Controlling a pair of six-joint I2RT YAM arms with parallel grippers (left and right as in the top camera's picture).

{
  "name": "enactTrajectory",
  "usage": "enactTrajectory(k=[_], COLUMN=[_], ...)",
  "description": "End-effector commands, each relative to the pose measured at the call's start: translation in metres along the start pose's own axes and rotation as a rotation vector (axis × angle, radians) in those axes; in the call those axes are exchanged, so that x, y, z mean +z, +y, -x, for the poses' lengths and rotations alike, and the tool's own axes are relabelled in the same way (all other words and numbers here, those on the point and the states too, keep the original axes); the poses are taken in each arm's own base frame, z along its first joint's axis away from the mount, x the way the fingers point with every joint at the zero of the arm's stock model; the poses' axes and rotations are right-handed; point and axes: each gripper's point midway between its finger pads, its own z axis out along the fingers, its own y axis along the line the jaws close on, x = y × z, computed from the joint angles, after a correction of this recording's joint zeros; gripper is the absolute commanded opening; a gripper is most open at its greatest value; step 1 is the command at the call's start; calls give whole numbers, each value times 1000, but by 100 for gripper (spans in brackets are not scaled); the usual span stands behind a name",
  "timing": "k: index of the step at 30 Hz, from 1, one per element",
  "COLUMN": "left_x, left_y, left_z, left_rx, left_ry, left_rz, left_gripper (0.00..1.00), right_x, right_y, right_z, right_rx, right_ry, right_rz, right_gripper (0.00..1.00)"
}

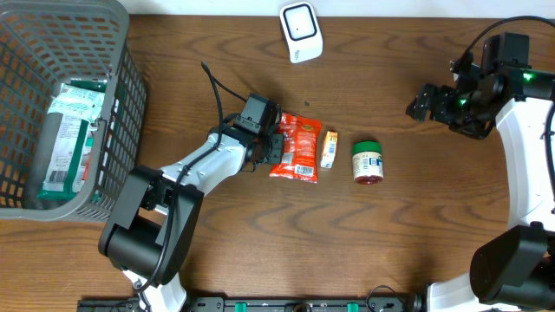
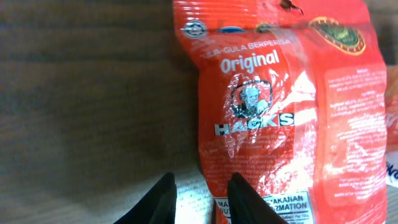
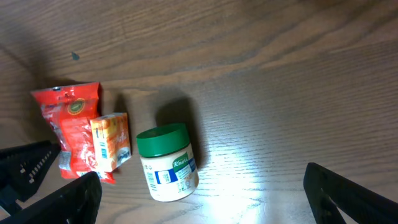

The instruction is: Scan the item barcode

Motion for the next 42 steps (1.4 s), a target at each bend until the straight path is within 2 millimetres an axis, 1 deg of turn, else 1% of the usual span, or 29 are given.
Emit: enactTrajectory(k=[1, 14, 18, 22, 29, 37, 42], left_x=[0, 0, 0, 1, 2, 2, 2], left_y=[-5, -8, -17, -24, -38, -38, -39], left_z=[-3, 1, -2, -5, -11, -11, -7], left_rx=[-20, -15, -8, 7, 79, 157, 229], left_ry=[24, 9, 26, 32, 40, 35, 14], left_rz=[-21, -34, -84, -94, -107, -109, -114], left_gripper=[29, 29, 29, 30, 29, 30, 30], right_x=[-4, -4, -4, -4, -4, -4, -4], right_y=[-2, -2, -2, -2, -2, -2, -2], right_z=[0, 0, 0, 1, 0, 1, 0], right_rx=[6, 6, 6, 5, 6, 5, 6], right_ry=[-9, -9, -9, -10, -9, -10, -9], right_rz=[6, 6, 6, 6, 6, 6, 6], right_gripper=[99, 99, 99, 99, 99, 99, 99])
